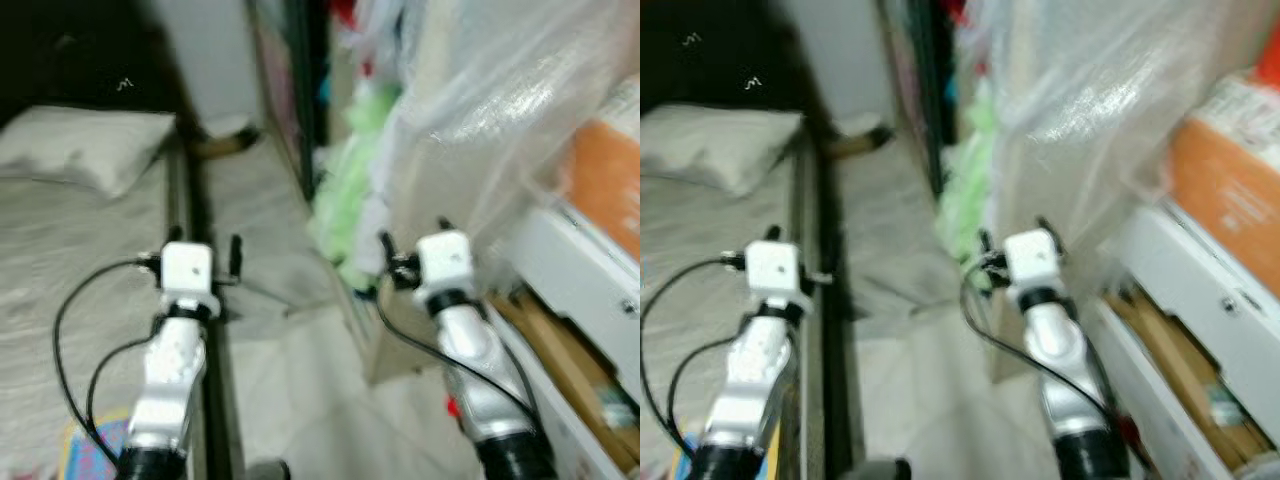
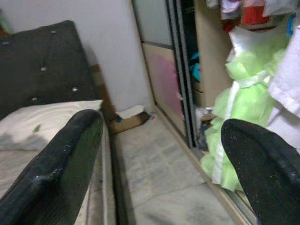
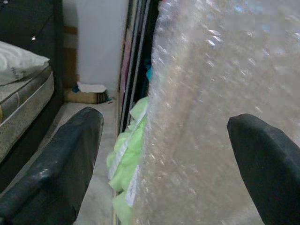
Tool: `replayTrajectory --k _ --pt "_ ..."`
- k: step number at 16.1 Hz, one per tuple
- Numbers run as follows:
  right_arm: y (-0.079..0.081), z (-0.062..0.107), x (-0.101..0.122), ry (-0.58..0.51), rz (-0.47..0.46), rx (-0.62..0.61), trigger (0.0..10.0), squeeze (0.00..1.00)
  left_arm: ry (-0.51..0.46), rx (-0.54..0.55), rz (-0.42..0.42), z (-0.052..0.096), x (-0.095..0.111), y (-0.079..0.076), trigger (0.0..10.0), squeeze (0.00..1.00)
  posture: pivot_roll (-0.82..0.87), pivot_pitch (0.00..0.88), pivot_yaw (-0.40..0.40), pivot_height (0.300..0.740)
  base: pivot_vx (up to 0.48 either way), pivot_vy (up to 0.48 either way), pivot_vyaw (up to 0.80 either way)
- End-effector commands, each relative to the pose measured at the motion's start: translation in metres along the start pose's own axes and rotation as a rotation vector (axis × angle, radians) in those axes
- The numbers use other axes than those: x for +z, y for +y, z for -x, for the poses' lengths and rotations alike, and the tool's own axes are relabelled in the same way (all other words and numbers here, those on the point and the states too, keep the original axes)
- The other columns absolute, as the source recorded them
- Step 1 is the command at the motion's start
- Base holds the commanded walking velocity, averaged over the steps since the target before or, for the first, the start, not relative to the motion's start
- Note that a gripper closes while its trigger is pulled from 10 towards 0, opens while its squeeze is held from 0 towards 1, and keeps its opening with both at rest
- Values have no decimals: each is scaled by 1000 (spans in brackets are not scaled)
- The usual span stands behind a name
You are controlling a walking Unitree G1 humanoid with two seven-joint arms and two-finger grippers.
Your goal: Clean up the room
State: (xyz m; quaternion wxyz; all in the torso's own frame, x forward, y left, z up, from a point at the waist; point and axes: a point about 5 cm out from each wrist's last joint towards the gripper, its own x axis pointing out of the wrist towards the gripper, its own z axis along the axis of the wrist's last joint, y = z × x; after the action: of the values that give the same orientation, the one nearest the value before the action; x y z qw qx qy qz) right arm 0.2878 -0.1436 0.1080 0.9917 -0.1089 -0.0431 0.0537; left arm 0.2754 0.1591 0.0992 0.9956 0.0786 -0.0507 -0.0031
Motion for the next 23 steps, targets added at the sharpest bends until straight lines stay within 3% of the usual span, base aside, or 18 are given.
replayTrajectory --k 1,7,23 --pt "10 -4 7 -26 -18 24 10000 0 -6 41 -35 -1 0 10 10000 0 51 0 11 740 0 0 800" --pt "13 -4 4 -24 -17 25 10000 0 13 59 -52 1 -6 14 10000 0 56 0 12 740 0 0 800" --pt "12 -1 1 -15 -10 28 10000 0 23 24 -27 2 -11 -3 10000 0 38 0 14 740 0 0 795"
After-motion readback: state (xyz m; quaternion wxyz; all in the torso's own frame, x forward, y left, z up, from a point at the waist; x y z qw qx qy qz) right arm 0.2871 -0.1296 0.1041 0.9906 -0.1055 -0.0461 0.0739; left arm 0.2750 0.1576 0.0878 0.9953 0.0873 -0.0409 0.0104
